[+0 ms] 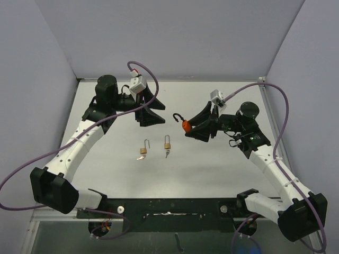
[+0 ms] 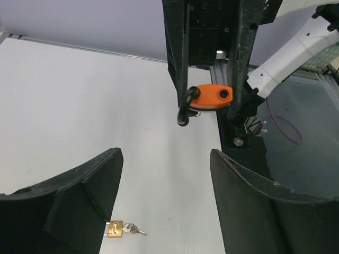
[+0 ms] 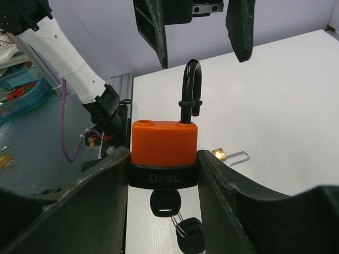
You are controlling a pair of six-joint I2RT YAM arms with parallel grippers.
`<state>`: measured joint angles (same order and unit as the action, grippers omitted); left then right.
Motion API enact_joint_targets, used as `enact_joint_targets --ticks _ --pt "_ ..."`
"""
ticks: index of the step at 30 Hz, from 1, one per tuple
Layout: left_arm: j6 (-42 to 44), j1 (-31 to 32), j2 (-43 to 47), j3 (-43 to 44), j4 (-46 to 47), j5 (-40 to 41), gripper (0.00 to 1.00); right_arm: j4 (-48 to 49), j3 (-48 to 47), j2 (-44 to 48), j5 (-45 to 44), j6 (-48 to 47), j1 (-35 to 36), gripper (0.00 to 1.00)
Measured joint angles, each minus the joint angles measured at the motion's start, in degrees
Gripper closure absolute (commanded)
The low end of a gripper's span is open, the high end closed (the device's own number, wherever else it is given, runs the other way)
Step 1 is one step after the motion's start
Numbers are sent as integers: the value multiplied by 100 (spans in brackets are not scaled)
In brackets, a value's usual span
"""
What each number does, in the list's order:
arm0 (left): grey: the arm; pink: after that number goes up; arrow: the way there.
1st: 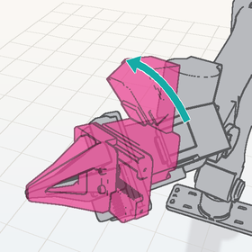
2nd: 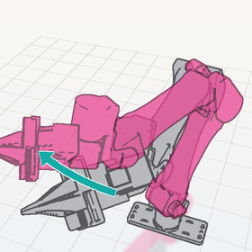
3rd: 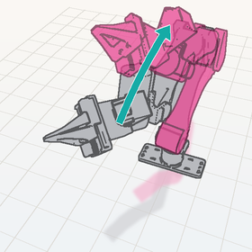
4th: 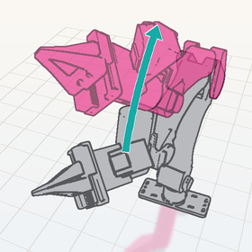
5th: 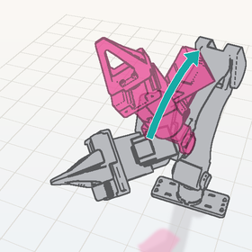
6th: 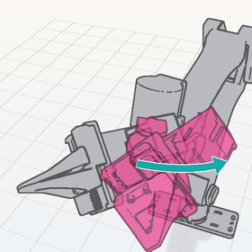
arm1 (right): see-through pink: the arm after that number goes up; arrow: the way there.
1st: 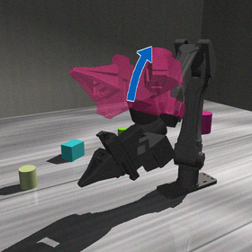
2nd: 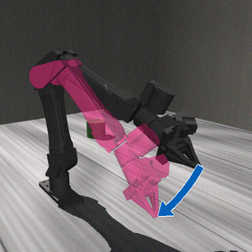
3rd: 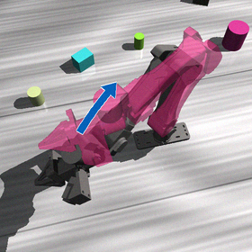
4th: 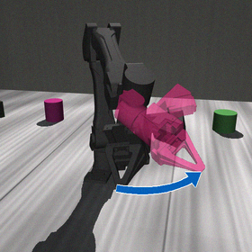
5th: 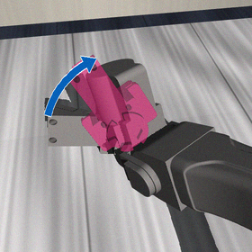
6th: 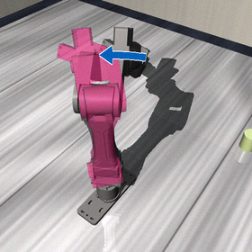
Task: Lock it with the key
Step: Lock the lock.
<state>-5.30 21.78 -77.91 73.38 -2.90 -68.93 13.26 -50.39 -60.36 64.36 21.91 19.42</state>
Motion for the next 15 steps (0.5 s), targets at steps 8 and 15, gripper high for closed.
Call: enact_joint_targets --ticks 8,15 --pt "131 256 0 9 -144 262 43 -50 -133 -212 83 -48 330 100" --pt "275 459 0 212 -343 269 57 -417 -278 -232 26 -348 437 100"
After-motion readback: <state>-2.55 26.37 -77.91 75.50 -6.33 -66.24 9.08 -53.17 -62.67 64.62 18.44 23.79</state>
